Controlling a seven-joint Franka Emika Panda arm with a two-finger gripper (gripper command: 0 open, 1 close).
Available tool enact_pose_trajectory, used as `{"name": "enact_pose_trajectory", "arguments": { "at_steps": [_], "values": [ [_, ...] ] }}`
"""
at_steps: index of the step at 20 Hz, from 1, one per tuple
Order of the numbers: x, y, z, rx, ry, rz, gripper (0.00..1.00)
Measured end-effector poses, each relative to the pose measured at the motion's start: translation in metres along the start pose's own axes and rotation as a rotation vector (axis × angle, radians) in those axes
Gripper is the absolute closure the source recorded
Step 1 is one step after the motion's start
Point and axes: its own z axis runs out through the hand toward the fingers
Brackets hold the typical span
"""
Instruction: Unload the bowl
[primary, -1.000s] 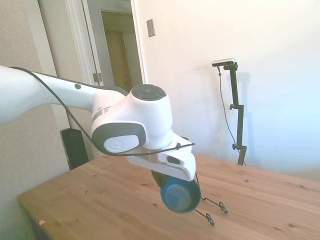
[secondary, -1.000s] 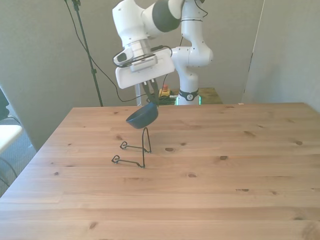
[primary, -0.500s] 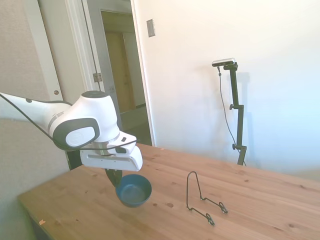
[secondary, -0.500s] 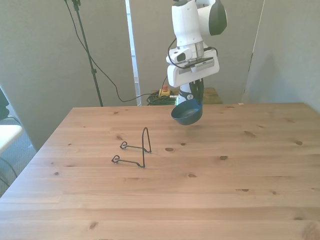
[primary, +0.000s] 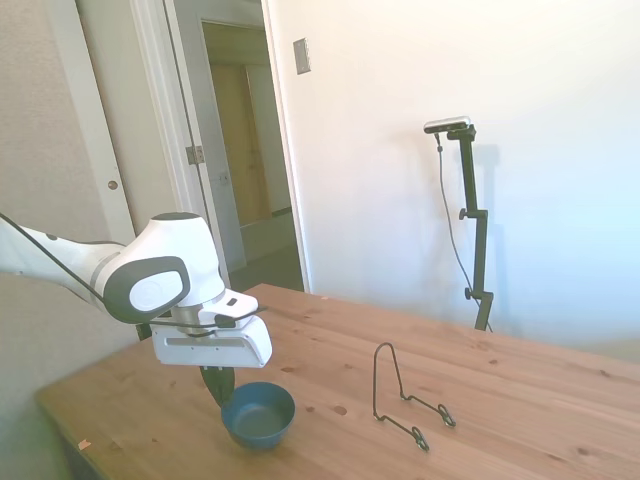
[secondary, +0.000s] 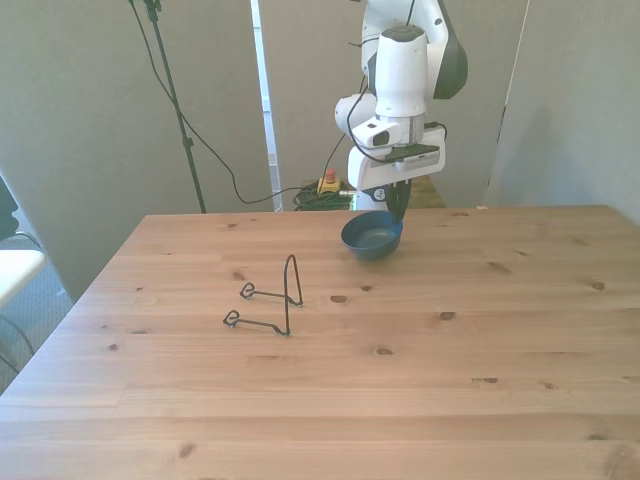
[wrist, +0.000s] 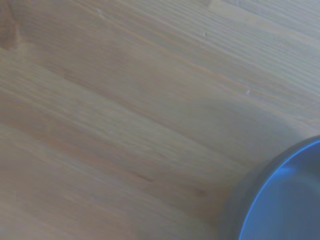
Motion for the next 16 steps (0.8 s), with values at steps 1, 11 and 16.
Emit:
{"name": "enact_pose_trajectory", "arguments": {
  "at_steps": [1, 11, 16],
  "values": [
    [0.001, -0.001, 0.004, -0.012, -0.004, 0.007, 1.00],
    [0.013, -0.003, 0.012, -0.041, -0.002, 0.040, 0.00],
    [0.017, -0.004, 0.019, -0.058, -0.015, 0.053, 0.00]
  ]
}}
